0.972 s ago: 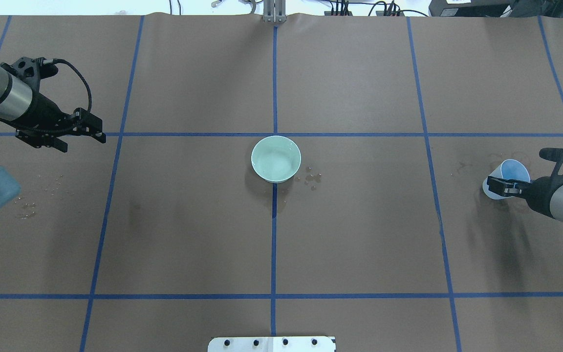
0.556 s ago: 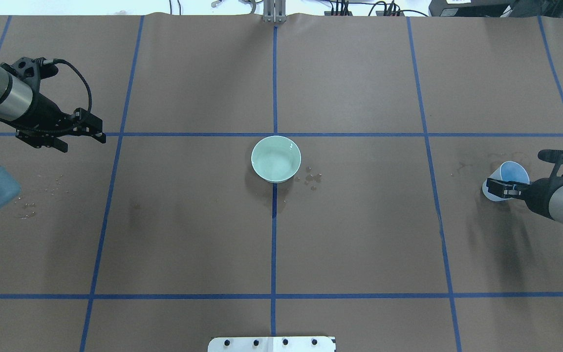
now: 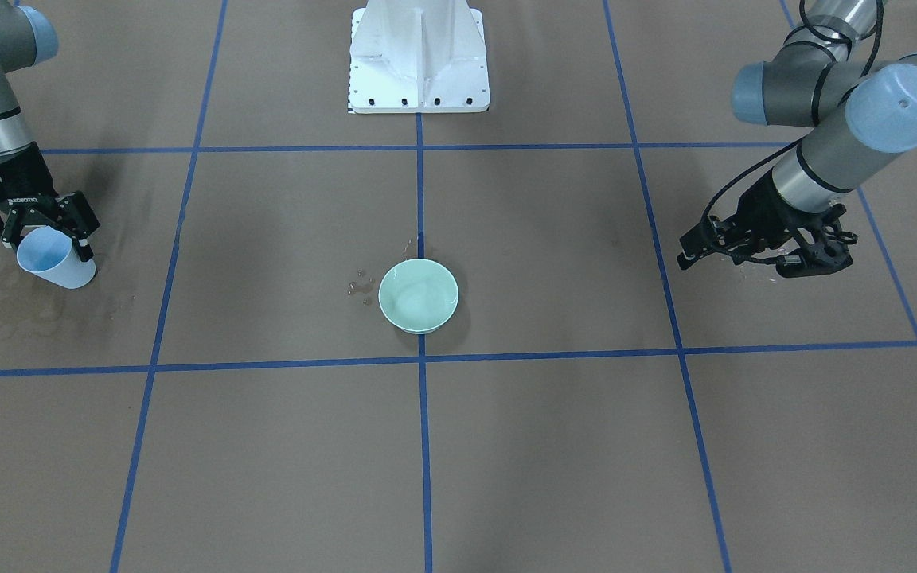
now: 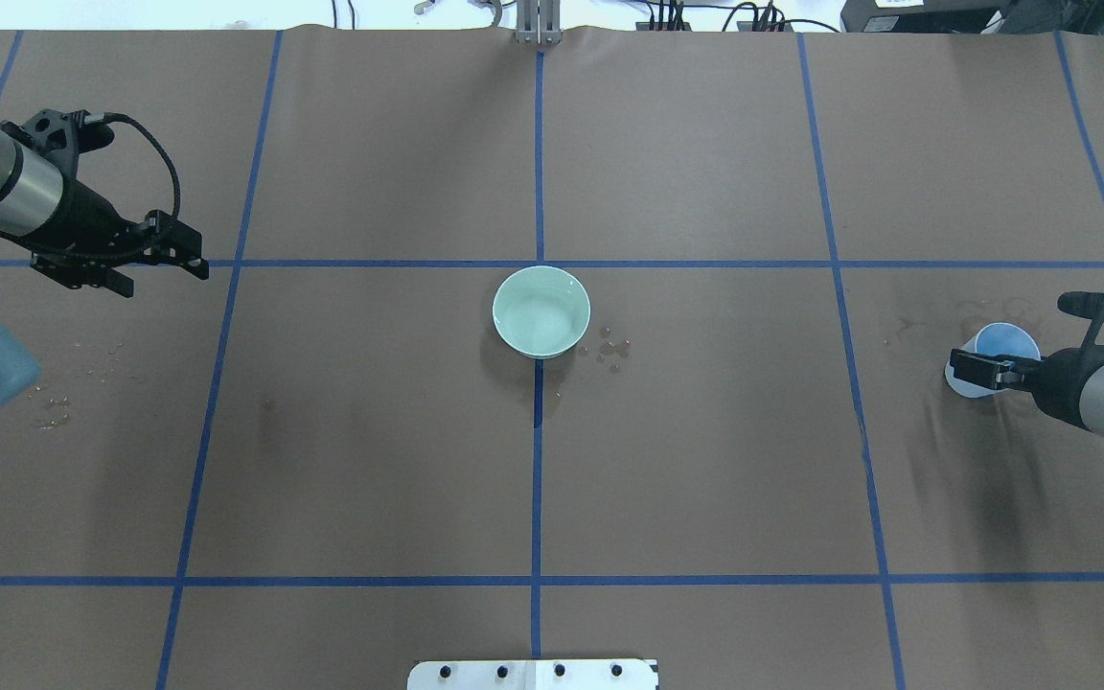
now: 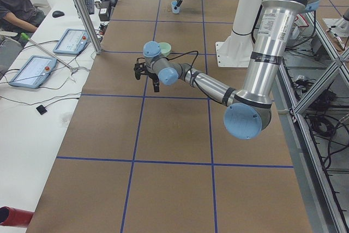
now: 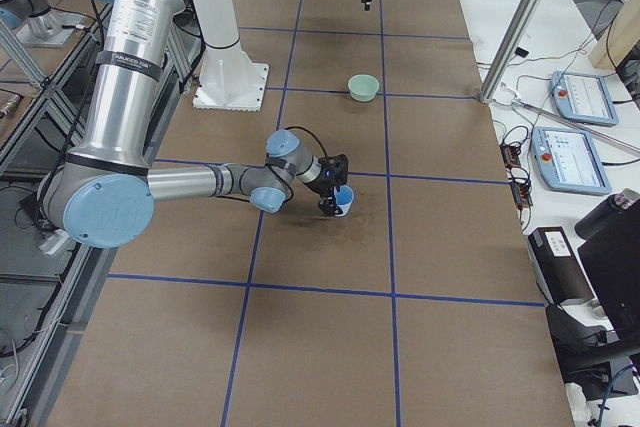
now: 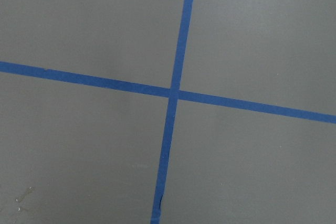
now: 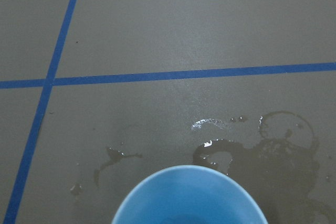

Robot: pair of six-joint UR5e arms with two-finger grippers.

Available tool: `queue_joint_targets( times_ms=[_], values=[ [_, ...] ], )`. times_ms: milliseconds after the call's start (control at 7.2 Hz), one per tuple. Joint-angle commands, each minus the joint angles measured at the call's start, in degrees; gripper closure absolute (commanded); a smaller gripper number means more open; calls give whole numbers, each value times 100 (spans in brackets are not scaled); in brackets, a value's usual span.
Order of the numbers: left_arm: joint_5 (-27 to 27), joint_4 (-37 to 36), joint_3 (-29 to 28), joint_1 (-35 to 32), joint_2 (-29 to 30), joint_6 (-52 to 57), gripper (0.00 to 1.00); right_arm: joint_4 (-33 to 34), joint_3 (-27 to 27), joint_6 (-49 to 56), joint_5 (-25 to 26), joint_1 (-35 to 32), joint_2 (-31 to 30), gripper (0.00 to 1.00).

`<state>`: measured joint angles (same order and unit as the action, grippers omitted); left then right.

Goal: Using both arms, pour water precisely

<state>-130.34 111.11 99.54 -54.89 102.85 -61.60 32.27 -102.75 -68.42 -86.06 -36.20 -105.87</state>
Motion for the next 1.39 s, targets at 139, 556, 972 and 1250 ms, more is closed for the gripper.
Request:
queue_joint_targets(
  times_ms=[139, 556, 972, 1250],
  values=[
    [0, -10, 39, 4, -2, -1, 1, 25, -587, 197, -751, -604, -425, 1],
    [35, -36, 39, 39, 77, -54, 1, 173, -606, 723, -2266, -1876, -347, 1],
    [123, -525, -40, 539, 865, -660, 1, 1602, -562, 3115, -3625, -3363, -13, 1],
    [745, -1431, -798, 1214, 2354, -678, 1, 2761, -562, 5014, -4538, -4251, 57, 1]
  ],
)
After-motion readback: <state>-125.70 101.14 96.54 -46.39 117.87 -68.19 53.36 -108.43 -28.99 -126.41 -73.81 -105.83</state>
